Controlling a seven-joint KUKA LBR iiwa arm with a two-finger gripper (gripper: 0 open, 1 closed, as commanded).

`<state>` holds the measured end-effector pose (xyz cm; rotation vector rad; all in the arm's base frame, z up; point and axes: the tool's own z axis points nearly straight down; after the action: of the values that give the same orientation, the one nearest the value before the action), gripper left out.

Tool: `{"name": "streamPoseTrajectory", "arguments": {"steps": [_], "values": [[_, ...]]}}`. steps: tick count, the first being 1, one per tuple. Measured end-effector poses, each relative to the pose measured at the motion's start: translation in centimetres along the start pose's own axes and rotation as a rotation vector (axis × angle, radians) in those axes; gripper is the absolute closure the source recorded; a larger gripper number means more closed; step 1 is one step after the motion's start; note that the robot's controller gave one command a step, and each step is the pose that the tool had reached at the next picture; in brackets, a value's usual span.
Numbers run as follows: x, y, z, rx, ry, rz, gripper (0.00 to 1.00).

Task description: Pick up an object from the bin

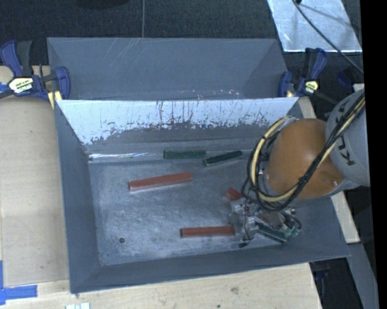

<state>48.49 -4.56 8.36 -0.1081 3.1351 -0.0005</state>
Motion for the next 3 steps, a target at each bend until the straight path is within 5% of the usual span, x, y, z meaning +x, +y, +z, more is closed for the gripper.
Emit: {"name": "streamPoseTrajectory", "arguments": {"steps": [1,2,3], "values": [[0.0,0.0,0.0,0.0,0.0,0.0,0.0],[-2.6,9.4,1.2,-0.003,-0.001,-0.004,0.0],[-2.8,8.9,0.9,0.0,-0.008,0.003,1.0]]}}
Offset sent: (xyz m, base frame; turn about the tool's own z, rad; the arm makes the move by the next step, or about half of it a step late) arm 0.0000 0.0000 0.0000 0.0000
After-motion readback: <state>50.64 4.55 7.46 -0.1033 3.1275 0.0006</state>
